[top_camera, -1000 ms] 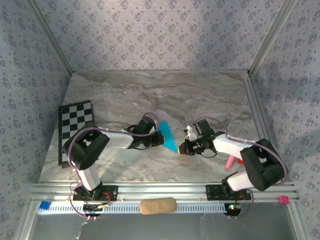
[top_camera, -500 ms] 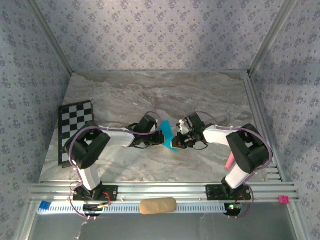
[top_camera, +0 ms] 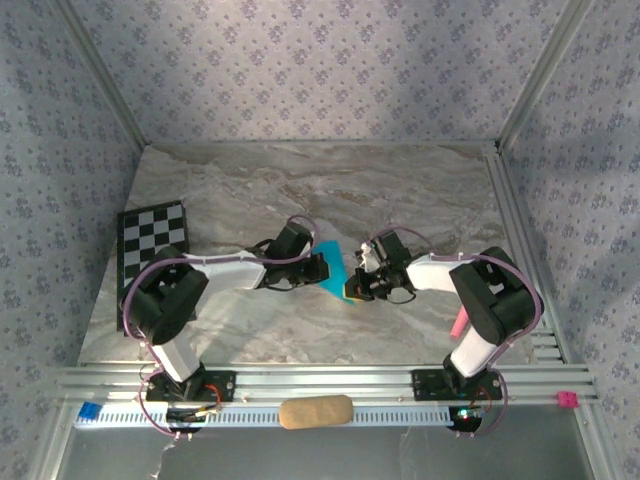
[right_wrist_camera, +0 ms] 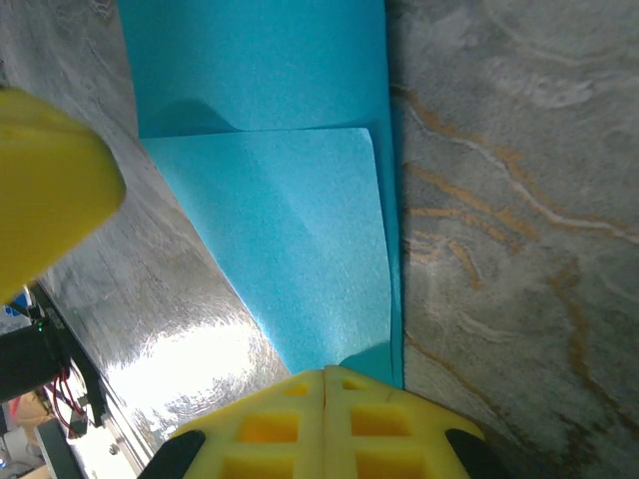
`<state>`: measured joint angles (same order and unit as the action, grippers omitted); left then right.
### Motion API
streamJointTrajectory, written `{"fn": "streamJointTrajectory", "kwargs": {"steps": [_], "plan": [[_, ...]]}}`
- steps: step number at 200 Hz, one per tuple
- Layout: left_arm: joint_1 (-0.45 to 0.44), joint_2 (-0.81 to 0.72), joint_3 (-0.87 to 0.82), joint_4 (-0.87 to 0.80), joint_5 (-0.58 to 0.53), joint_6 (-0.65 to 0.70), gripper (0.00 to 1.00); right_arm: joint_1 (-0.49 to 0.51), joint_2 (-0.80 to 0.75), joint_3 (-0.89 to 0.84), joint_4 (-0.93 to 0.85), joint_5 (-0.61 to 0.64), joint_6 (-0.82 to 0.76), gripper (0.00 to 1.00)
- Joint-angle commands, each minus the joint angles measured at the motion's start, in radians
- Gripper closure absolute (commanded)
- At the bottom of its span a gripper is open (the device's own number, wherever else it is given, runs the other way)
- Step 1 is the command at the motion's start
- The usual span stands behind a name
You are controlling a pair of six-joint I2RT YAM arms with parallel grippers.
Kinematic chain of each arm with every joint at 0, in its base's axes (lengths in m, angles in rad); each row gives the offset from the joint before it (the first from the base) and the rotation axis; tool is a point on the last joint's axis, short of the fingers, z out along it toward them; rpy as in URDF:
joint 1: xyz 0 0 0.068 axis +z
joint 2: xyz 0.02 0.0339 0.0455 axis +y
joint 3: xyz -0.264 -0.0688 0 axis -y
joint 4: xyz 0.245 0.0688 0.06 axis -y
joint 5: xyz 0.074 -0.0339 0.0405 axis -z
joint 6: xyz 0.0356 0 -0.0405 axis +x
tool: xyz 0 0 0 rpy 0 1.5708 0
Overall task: Fold a paper plane with a square sheet of paper (pick it up from the middle)
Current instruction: Third fold the triangle at the center of the table.
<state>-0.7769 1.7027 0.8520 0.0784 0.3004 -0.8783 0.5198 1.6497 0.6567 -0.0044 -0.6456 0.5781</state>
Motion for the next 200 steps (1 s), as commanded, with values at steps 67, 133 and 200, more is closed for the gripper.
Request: {"fn": "streamJointTrajectory", "kwargs": {"steps": [67, 133, 200], "plan": [[-0.057, 0.101, -0.103, 0.217, 0.0, -0.155, 0.96, 0.006, 0.026, -0.042, -0.037, 0.079, 0.03, 1.0], [-0.003, 0.064, -0.121, 0.078, -0.076, -0.123, 0.95, 0.005, 0.028, -0.048, -0.045, 0.081, 0.021, 1.0], [0.064, 0.048, -0.082, -0.05, -0.094, -0.108, 0.95, 0.006, 0.022, -0.048, -0.052, 0.083, 0.015, 1.0]]}}
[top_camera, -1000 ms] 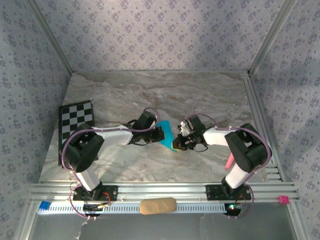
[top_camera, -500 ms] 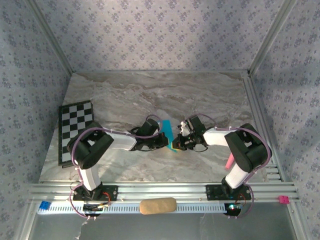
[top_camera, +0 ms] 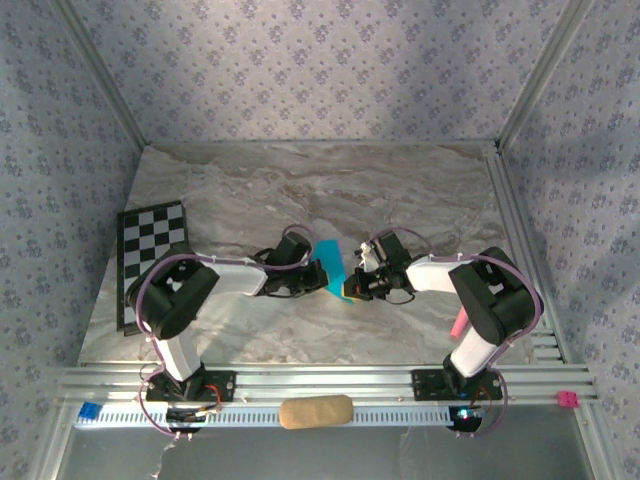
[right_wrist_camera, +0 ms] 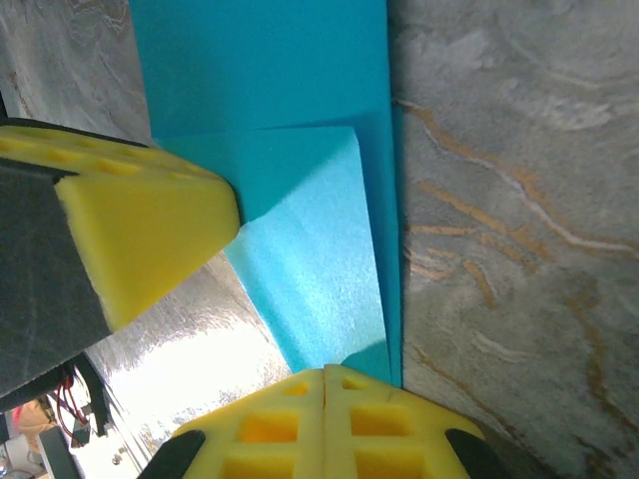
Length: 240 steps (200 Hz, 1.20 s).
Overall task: Fold a paper plane with a square sheet of paper (pick it up from the middle)
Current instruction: Third fold the triangle at the center of the table, then fourth fold the wing at the center of the table.
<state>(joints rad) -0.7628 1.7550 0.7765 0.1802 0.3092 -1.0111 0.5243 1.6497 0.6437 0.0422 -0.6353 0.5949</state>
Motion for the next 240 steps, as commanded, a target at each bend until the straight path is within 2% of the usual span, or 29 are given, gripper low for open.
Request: {"fn": "streamJointTrajectory", "kwargs": {"steps": [1, 159, 221, 240], "plan": [[0.05, -0.005, -0.006, -0.152, -0.103, 0.025, 0.94, 0.001, 0.022, -0.036, -0.099, 0.072, -0.001, 1.0], [0.126, -0.112, -0.042, -0.241, -0.139, 0.076, 0.91, 0.007, -0.003, -0.024, -0.118, 0.047, -0.011, 1.0], [0.124, -0.231, -0.028, -0.257, -0.134, 0.118, 0.84, 0.032, -0.123, 0.029, -0.158, -0.005, -0.047, 1.0], [0.124, -0.263, -0.03, -0.262, -0.137, 0.113, 0.82, 0.018, -0.172, 0.054, -0.191, 0.044, -0.072, 0.93]]}}
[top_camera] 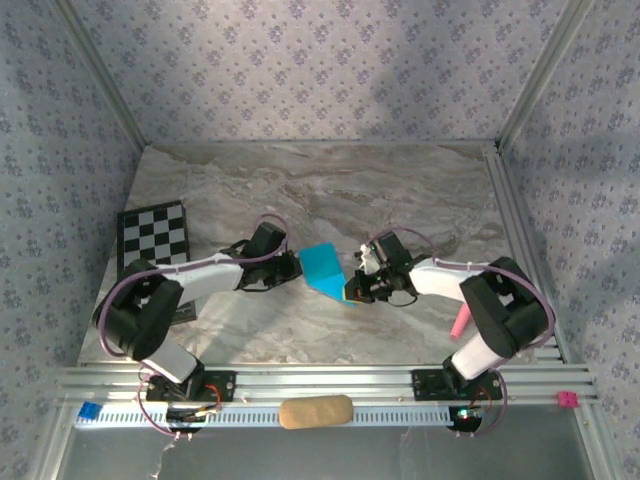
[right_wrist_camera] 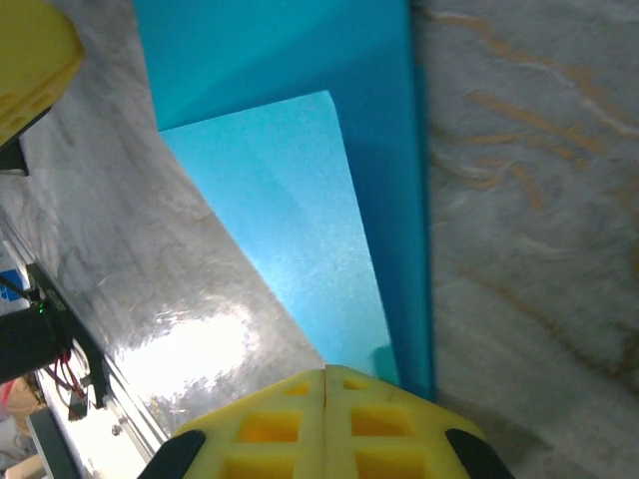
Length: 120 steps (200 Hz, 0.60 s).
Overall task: Fold a paper plane with a square sheet of paper (pick it up from the middle)
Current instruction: Fourth fold the wing at the center of the table.
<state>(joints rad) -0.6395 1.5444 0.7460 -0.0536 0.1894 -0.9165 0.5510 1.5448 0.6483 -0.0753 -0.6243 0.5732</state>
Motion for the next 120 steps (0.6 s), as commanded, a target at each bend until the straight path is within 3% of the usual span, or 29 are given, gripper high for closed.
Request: {"fn": "streamJointTrajectory", "kwargs": {"steps": [1, 50, 82, 120], "plan": [[0.001, -0.054, -0.001, -0.028, -0.017, 0.018, 0.82, -0.011, -0.068, 0.05, -0.076, 0.037, -0.051, 0.93], [0.001, -0.104, -0.037, -0.007, -0.033, -0.012, 0.72, -0.057, 0.036, 0.181, -0.188, 0.133, -0.157, 0.66], [0.002, -0.11, -0.052, 0.013, -0.022, -0.028, 0.62, -0.057, 0.104, 0.226, -0.188, 0.119, -0.169, 0.61], [0.02, -0.088, -0.067, 0.081, 0.034, -0.059, 0.56, -0.058, 0.17, 0.252, -0.151, 0.034, -0.165, 0.66]]}}
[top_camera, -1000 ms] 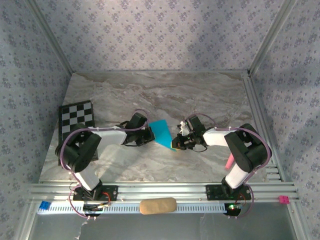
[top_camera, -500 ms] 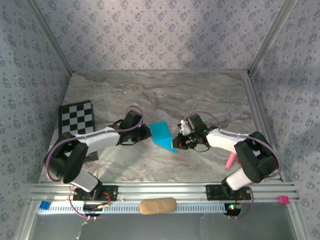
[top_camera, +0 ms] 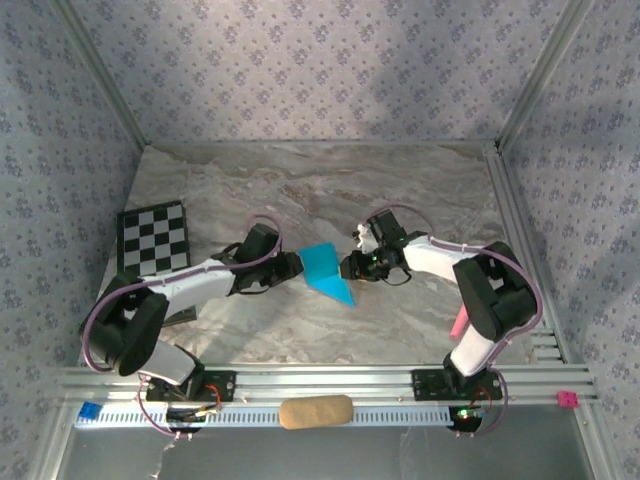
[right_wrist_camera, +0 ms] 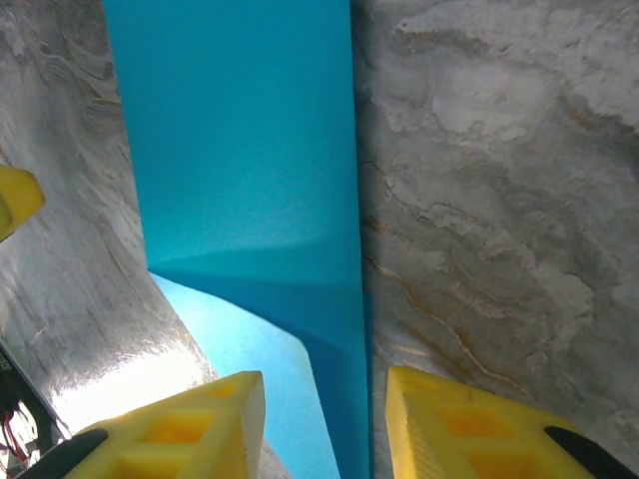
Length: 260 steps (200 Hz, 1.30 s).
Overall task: Fold a paper plane with a square sheet of paper (pick it up from the middle)
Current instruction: Fourth fold the wing at the center of the table.
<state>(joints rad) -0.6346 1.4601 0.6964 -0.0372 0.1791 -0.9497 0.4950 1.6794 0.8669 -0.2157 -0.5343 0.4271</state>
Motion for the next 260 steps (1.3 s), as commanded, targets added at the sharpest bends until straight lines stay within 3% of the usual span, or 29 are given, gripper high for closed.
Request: {"fn": "streamJointTrajectory", "kwargs": {"steps": [1, 53, 85, 137, 260], "plan": [[0.016, -0.002, -0.019, 0.067, 0.046, -0.027, 0.56, -0.002, 0.036, 0.033, -0.009, -0.056, -0.018, 0.67], [0.041, 0.021, -0.023, 0.096, 0.094, -0.041, 0.54, -0.013, 0.04, 0.031, 0.005, -0.09, -0.025, 0.85], [0.061, 0.046, -0.021, 0.13, 0.157, -0.05, 0.51, -0.019, 0.021, 0.011, 0.018, -0.103, -0.017, 0.92], [0.083, 0.088, -0.013, 0.182, 0.211, -0.072, 0.46, -0.041, -0.03, -0.061, 0.109, -0.149, 0.047, 0.93], [0.075, 0.169, 0.018, 0.258, 0.285, -0.1, 0.45, -0.069, -0.093, -0.146, 0.213, -0.209, 0.098, 0.96]]}}
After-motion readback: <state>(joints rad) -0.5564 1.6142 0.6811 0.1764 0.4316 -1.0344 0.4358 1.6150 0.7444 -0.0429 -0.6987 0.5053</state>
